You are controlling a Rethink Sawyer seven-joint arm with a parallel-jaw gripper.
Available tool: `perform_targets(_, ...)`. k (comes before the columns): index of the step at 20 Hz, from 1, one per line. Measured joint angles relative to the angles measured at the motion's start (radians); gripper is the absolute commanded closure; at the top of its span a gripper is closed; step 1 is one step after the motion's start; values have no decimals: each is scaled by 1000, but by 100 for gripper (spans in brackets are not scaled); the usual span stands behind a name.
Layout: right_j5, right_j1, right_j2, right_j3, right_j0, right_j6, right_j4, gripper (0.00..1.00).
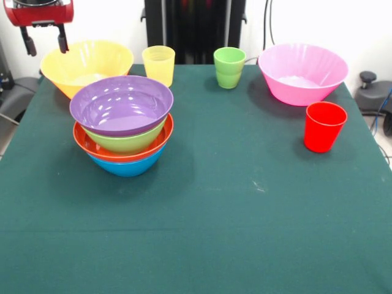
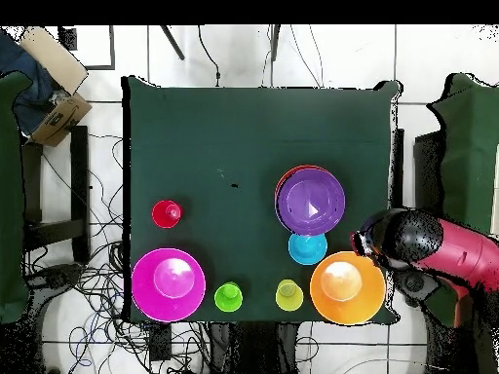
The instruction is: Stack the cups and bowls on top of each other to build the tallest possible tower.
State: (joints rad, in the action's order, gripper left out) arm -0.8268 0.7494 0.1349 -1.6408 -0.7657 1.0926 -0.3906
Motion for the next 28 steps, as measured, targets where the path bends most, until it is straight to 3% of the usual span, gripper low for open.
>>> perform_targets(13,0,-4,2,0,-2,0,0,0)
perform_targets(28,58,-79,14,0,-49,0,-11,0)
